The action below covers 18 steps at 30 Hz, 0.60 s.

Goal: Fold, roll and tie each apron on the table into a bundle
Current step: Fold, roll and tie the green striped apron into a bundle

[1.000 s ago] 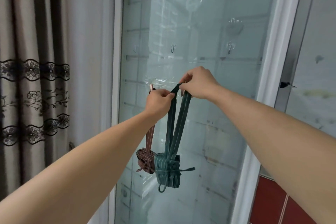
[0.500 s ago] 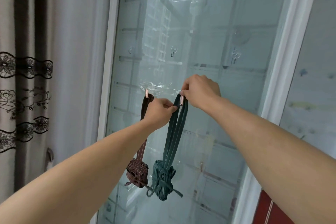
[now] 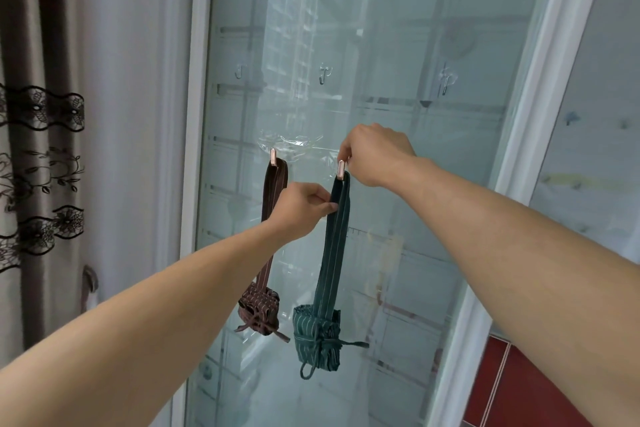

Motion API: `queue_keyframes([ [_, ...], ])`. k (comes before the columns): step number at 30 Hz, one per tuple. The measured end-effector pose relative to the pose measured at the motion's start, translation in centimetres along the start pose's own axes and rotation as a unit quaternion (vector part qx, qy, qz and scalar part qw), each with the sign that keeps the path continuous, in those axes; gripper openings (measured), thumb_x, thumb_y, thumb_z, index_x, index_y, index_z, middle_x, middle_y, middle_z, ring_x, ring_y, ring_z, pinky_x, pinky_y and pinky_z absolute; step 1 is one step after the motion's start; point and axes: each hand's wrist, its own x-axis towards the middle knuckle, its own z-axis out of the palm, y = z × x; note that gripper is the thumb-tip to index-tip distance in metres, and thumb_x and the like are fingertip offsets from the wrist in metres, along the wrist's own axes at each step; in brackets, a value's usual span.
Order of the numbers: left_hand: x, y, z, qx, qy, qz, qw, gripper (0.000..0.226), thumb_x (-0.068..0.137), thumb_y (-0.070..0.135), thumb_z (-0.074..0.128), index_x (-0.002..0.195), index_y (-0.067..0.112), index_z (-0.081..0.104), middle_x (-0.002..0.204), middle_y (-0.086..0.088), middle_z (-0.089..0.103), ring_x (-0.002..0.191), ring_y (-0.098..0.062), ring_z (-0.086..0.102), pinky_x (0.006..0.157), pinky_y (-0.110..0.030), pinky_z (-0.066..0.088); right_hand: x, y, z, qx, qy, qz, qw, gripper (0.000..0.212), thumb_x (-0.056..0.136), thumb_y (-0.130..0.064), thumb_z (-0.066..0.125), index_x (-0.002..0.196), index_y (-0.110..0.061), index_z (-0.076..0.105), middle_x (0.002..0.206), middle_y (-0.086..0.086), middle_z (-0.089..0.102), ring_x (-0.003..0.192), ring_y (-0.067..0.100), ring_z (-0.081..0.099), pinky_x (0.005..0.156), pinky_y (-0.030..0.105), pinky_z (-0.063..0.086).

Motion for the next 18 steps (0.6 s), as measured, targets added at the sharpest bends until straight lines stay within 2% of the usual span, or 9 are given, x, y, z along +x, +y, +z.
queue_keyframes([
  [3,-0.6,-0.2,0.4,-0.008,-0.001,-0.001,1.0,0.008,0.089,0.02,0.077,0.096,0.018,0.075,0.087,0.005,0.075,0.081,-0.004,0.07,0.066,-0.008,0.047,-0.3,0.0,0.1,0.005,0.027,-0.007,1.0,0.034,0.088,-0.006,0.06,0.104,-0.031,0.075,0.11,-0.003,0.07,0.097,0.026,0.067,0.072,0.03,0.04],
  [7,-1.2,-0.4,0.1,-0.009,-0.013,-0.011,1.0,0.018,0.084,0.013,0.082,0.101,0.016,0.076,0.089,0.004,0.077,0.084,-0.007,0.073,0.083,-0.022,0.058,-0.8,-0.9,-0.1,0.022,0.044,-0.035,0.998,0.034,0.084,-0.004,0.057,0.097,-0.031,0.074,0.106,-0.005,0.07,0.095,0.024,0.066,0.073,0.03,0.04],
  [9,-1.5,-0.6,-0.2,-0.002,-0.018,-0.019,1.0,0.019,0.083,0.012,0.082,0.101,0.016,0.076,0.089,0.005,0.078,0.085,-0.007,0.073,0.081,-0.024,0.059,-0.9,-1.4,-0.3,0.026,0.048,-0.05,0.997,0.036,0.084,-0.004,0.054,0.095,-0.031,0.074,0.106,-0.006,0.07,0.095,0.023,0.066,0.074,0.031,0.042],
  [13,-3.4,-0.9,-1.4,0.025,0.0,-0.04,0.999,0.019,0.086,0.018,0.08,0.104,0.017,0.075,0.094,0.007,0.077,0.088,-0.006,0.071,0.065,-0.017,0.052,-1.1,-2.6,-0.6,0.056,0.045,-0.078,0.994,0.034,0.086,-0.007,0.054,0.095,-0.032,0.075,0.099,-0.009,0.07,0.096,0.022,0.066,0.074,0.03,0.04],
  [16,-5.3,-1.5,-3.1,0.038,0.027,-0.072,0.996,0.019,0.086,0.022,0.081,0.104,0.017,0.076,0.094,0.008,0.076,0.087,-0.01,0.073,0.071,-0.024,0.06,-1.7,-4.5,0.0,0.083,0.015,-0.116,0.99,0.03,0.087,-0.012,0.057,0.094,-0.033,0.076,0.095,-0.012,0.07,0.095,0.019,0.066,0.074,0.03,0.04],
  [18,-7.4,-2.5,-4.8,0.048,0.055,-0.1,0.992,0.019,0.084,0.022,0.082,0.102,0.017,0.077,0.093,0.007,0.077,0.087,-0.009,0.072,0.071,-0.019,0.058,-2.5,-6.8,1.1,0.105,-0.006,-0.152,0.983,0.029,0.088,-0.012,0.057,0.094,-0.034,0.075,0.101,-0.01,0.071,0.096,0.019,0.066,0.075,0.03,0.041],
])
